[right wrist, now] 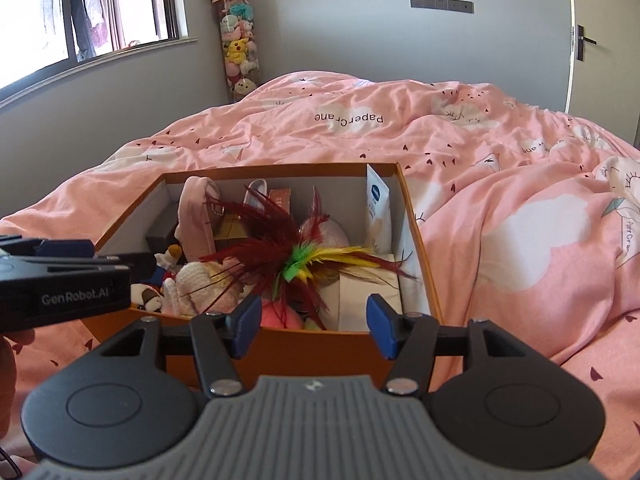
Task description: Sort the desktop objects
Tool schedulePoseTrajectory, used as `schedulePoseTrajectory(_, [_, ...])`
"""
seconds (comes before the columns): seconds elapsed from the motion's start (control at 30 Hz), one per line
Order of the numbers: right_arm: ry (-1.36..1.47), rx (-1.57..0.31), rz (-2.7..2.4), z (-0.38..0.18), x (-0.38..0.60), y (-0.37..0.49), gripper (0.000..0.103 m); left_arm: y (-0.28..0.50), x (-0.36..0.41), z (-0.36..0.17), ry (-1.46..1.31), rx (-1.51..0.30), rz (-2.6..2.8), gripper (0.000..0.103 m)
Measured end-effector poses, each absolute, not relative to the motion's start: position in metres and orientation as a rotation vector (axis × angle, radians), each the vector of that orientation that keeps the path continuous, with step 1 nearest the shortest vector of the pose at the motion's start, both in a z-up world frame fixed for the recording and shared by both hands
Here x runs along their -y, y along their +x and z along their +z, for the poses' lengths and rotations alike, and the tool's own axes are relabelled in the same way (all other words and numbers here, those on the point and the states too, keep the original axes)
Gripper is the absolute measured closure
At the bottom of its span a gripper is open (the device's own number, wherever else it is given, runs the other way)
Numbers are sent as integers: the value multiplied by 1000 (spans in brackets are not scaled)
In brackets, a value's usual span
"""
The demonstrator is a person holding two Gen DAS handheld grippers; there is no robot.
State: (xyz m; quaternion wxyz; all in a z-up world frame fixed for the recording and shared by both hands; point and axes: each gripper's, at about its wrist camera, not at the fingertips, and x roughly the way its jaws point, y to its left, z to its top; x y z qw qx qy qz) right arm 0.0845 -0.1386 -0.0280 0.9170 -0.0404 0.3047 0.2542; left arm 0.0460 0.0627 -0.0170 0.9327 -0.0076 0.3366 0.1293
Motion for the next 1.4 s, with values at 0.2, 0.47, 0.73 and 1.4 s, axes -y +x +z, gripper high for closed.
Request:
schedulePoseTrajectory(0.2, [-81,-615,538,-32,136,86,36,51,-69,-32,-64,-749,264,25])
schedulePoseTrajectory(0.47, [-86,-610,540,-41,135,88,31,54,-74,-41,-101,-762,274,18])
schedulePoseTrajectory(0.73, [-95,-613,533,-43,133,90,30,55,-77,-44,-116,-772,268,14])
schedulePoseTrajectory(1.4, [-96,-613,533,-43,132,90,29,56,-76,-45,-118,-774,260,13])
